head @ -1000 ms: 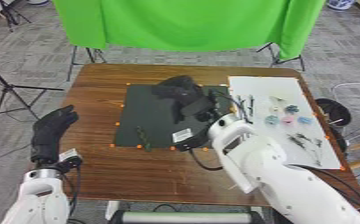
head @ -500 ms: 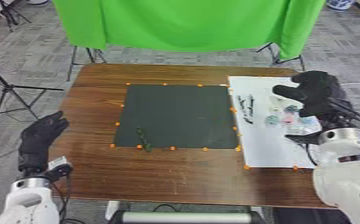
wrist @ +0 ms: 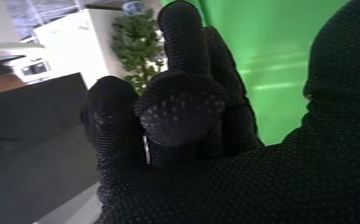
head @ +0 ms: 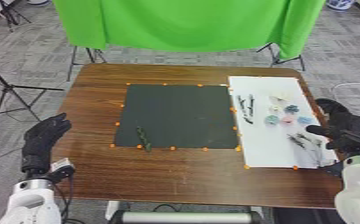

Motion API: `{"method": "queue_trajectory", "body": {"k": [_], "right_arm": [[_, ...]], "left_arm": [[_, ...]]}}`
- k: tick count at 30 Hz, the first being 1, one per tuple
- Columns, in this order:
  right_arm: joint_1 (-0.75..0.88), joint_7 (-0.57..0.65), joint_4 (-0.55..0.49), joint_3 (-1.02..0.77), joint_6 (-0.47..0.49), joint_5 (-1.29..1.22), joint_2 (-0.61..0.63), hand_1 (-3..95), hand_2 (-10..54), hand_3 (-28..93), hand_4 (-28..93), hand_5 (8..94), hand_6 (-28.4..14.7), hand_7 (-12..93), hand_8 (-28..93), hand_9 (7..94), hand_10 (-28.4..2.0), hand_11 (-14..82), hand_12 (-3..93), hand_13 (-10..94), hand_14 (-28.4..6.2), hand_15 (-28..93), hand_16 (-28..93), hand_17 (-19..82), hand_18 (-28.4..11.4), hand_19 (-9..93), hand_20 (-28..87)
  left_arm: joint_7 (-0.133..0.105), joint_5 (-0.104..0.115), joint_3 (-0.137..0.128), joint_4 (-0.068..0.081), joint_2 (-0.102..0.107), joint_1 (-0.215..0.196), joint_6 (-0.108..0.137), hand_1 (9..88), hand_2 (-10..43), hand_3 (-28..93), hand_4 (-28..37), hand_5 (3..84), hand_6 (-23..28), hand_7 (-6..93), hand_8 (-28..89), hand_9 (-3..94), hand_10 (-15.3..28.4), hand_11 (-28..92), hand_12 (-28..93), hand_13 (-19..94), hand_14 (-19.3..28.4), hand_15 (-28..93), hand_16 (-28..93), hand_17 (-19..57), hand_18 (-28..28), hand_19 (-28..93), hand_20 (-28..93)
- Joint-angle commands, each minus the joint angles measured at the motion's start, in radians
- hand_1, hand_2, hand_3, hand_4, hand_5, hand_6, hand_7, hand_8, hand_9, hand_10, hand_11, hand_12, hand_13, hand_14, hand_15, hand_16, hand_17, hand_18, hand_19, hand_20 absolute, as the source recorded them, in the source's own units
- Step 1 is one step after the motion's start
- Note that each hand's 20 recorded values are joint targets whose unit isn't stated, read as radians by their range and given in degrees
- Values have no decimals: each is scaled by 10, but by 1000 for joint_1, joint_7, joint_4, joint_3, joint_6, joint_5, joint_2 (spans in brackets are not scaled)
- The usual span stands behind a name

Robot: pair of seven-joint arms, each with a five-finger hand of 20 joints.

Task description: Arrange flowers

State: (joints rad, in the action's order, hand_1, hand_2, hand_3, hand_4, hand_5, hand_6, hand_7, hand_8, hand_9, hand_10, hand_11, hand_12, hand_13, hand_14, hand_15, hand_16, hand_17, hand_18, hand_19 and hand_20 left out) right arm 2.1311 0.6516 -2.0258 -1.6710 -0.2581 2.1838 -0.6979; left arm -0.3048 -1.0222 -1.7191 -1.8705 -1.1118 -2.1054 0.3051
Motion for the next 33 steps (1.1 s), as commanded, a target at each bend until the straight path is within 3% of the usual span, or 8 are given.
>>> {"method": "queue_trajectory", "body": {"k": [1,6,11,22,25,29,33], "right_arm": [[26,34,50,1,30,20,8,311,-95,668,-161,555,-21,238,-84,743,-142,270,238,904,-33,617,307,621,-157,932,501],[33,43,62,8,41,15,5,314,-95,668,-165,559,-21,240,-84,754,-141,282,241,907,-31,619,307,622,-156,932,506],[44,40,48,14,34,16,-2,318,-95,666,-170,574,-18,248,-85,779,-136,289,239,911,-29,617,307,626,-154,932,508],[37,38,50,67,22,-2,-18,323,-95,668,-167,626,-24,241,-84,828,-125,285,231,916,-27,613,310,634,-150,932,505],[26,53,62,92,6,11,-17,365,-95,672,-160,652,-22,243,-88,841,-116,280,228,922,-25,609,309,639,-147,932,501],[5,64,73,120,-18,5,-9,497,-95,616,-168,677,-25,240,81,868,-106,260,252,937,-17,602,311,659,-136,932,492],[12,55,58,108,-58,0,-5,555,-79,613,-165,731,-17,251,86,899,-97,259,253,937,-12,624,293,679,-130,932,492]], "left_arm": [[9,-8,15,-2,-15,-18,-19,299,-95,654,-283,523,9,203,-78,508,129,211,136,427,153,222,0,169,119,123,280],[14,-16,21,-1,-16,-16,-29,298,-95,654,-283,523,9,205,-79,509,128,212,137,429,153,223,0,169,119,122,280],[12,-6,20,-3,-18,-19,-21,298,-95,654,-283,525,9,203,-79,509,128,211,136,429,154,225,0,168,119,122,278],[16,-5,19,-5,-19,-20,-24,299,-95,656,-283,525,10,203,-78,510,129,212,137,430,155,227,-1,166,118,122,277],[21,-6,21,-2,-20,-14,-26,300,-95,656,-283,526,10,203,-78,510,129,212,137,429,155,225,-2,166,118,122,276],[24,-7,24,-4,-20,-14,-22,300,-95,657,-283,527,10,203,-78,511,129,212,137,429,155,225,-1,165,118,122,275],[20,-4,20,-5,-20,-16,-21,298,-95,659,-283,527,10,203,-78,510,129,212,137,430,155,226,-1,164,118,122,274]]}}
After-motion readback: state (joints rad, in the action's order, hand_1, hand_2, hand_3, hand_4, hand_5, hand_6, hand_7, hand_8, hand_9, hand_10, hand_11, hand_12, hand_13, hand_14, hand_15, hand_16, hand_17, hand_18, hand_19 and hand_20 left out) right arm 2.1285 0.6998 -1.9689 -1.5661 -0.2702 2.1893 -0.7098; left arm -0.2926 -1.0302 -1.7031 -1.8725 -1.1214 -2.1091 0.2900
